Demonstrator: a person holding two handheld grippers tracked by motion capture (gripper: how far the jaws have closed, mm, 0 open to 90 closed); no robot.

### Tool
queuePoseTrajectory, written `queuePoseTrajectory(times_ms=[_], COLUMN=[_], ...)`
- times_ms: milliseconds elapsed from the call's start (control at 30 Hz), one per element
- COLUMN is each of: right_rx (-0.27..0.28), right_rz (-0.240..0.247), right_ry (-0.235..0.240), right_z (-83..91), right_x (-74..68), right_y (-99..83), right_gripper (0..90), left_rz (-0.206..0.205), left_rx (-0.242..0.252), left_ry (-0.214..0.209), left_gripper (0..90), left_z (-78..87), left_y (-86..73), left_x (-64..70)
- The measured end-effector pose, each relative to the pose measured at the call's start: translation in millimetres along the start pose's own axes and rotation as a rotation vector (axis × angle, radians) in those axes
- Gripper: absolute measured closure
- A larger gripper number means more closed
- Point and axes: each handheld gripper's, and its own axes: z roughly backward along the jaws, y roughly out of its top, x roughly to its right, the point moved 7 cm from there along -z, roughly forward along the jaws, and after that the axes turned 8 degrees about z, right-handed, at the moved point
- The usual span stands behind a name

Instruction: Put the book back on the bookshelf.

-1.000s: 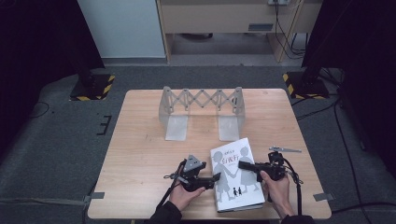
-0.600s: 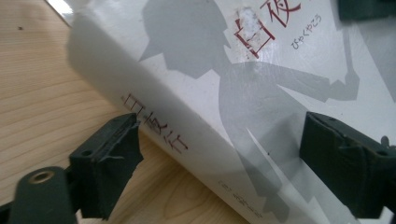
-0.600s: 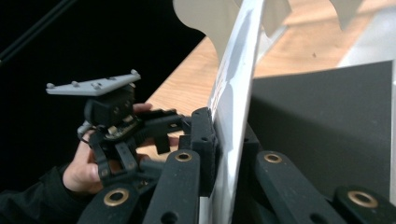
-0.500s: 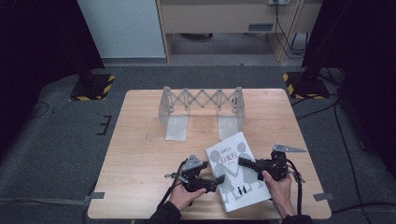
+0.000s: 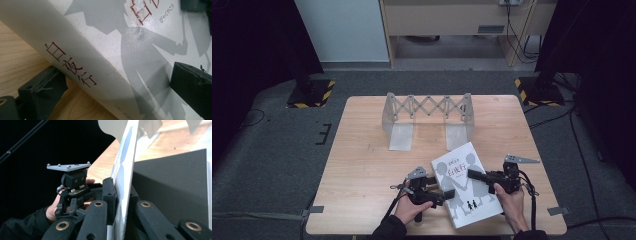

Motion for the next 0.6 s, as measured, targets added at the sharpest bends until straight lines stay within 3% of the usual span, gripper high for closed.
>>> queuePoseTrajectory(times_ms=[133,367,500,600], right_rx=[-0.017,-0.076,-0.121,-0.146], right_rz=[-0.016,-0.023,0.034,0.114], right_ry=[-0.01,-0.049,-0.103,-0.166], right_z=[-1.8,-4.3,-6.1,-6.5], right_x=[4.6,15.0,18.8,20.8], right_y=[-1.8,-11.4,-15.6,-16.0], right_gripper=[83.4,77.7,70.6,60.8], left_rz=[0.026,0.106,0.121,0.124], left_rx=[-0.038,-0.128,-0.138,-0.135], left_ry=[0.01,0.005,0.002,0.004], left_gripper=[0.6,3.3,4.5,6.6], left_z=[-0.8,-4.4,-5.2,-4.6], left_y=[-0.7,-7.5,-8.4,-8.1], left_x=[-1.7,-6.0,-7.1,-8.1])
